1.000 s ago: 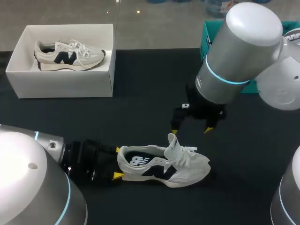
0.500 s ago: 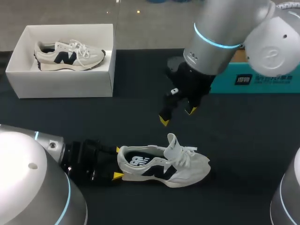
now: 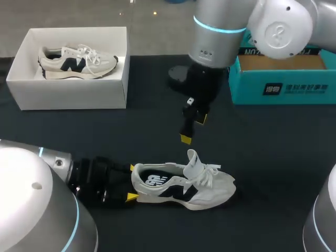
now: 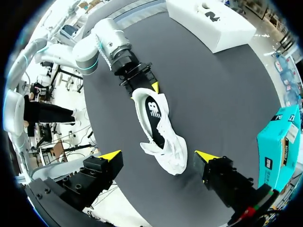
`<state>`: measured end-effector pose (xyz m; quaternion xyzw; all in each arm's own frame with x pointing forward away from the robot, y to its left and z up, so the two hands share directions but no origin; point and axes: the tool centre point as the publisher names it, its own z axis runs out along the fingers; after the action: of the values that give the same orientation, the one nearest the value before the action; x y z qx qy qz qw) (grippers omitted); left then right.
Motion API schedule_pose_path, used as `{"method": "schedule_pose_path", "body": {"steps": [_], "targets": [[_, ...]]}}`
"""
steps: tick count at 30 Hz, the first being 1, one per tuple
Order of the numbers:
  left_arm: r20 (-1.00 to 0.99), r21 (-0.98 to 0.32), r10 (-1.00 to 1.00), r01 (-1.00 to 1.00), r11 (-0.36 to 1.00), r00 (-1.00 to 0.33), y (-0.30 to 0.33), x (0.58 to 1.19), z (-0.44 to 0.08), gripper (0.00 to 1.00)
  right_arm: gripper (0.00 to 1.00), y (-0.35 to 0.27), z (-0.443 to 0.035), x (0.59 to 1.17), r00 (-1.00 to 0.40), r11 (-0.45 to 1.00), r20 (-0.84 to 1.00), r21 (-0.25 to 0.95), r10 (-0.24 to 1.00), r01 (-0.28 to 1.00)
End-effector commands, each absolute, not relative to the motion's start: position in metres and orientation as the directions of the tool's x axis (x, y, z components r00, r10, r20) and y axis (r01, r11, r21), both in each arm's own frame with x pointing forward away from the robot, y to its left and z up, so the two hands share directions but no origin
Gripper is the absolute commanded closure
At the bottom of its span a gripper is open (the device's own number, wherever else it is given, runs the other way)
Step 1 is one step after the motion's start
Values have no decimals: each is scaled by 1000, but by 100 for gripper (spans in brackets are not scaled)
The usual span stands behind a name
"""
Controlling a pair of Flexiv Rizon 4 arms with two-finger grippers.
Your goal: Take the shoe out of the shoebox, open the shoe tongue, remove and reinsert the insole, then place the shoe into the shoebox
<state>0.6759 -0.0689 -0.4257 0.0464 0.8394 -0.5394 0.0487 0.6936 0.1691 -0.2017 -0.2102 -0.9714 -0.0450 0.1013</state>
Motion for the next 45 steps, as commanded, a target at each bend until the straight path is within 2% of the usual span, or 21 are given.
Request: {"method": "schedule_pose_path", "body": {"steps": [1,6,7,8,23,25,28,29,35,45], "targets": [[-132,-900,26,131,416,-991,-68,676,-429,100,0,179,-207,703,-948,971,210,-77,239,228],[-132,-900,26,131,416,-991,-68,676,-429,100,0,185,-211,703,-991,997,135,-72,24,14],[-132,-900,26,131,416,-991,-68,676,-429,100,0,183,-212,703,-988,999,155,-48,14,6],[-132,-900,26,131,416,-991,-68,676,-429,100,0,178,-215,703,-982,998,177,-7,61,60],[-132,-900,26,131,416,-991,-68,676,-429,100,0,178,-215,703,-982,998,177,-7,61,60],[-132,-900,26,131,416,-991,-68,676,-429,100,0,181,-215,703,-978,995,185,-17,101,100],[-132,-900,26,131,416,-991,-68,676,-429,100,82,190,-220,708,-969,990,205,-39,140,135],[-132,-900,26,131,416,-991,-68,676,-429,100,100,194,-222,708,-965,987,209,-49,158,151],[-132,-900,26,131,416,-991,-68,676,-429,100,100,212,-233,712,-955,979,217,-76,202,189],[-132,-900,26,131,416,-991,-68,676,-429,100,100,225,-253,695,-948,961,164,-14,274,275]]}}
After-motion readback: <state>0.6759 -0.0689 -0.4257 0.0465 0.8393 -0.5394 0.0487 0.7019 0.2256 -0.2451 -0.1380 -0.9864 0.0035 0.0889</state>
